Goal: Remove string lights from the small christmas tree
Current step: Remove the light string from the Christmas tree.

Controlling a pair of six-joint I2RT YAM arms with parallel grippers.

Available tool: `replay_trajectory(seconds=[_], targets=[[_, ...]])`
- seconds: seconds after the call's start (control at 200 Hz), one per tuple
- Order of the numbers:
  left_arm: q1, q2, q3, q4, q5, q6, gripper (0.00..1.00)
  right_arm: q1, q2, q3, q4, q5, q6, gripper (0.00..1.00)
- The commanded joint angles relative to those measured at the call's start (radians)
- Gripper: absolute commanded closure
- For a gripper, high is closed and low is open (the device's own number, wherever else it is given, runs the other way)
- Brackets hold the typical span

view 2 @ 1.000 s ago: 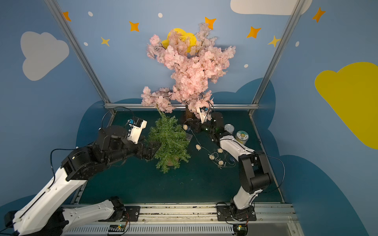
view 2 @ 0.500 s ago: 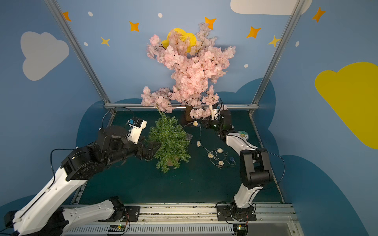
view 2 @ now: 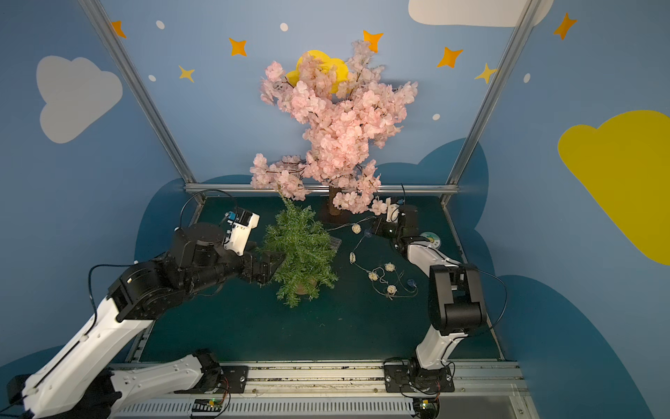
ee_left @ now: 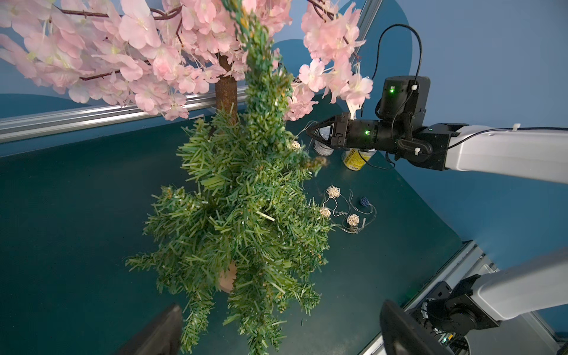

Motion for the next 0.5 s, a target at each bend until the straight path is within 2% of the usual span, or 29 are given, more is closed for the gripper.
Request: replay_trajectory(seconds=[0.0, 0.29, 0.496], targets=[[-0.003, -0.013, -0.001, -0.005, -0.002, -0.009, 0.01, 0.001, -0.047, -0.01, -0.01, 0.007, 0.005, 1.0], [-0.002, -0.025, -0.002, -0.011, -0.006, -0.017, 0.01, -0.026, -0.05, -0.006, -0.052, 0.034, 0.022, 1.0], [-0.002, -0.043, -0.016, -0.019, -0.029, -0.02, 0.0, -0.037, -0.13, -0.042, -0.115, 0.078, -0.012, 1.0]])
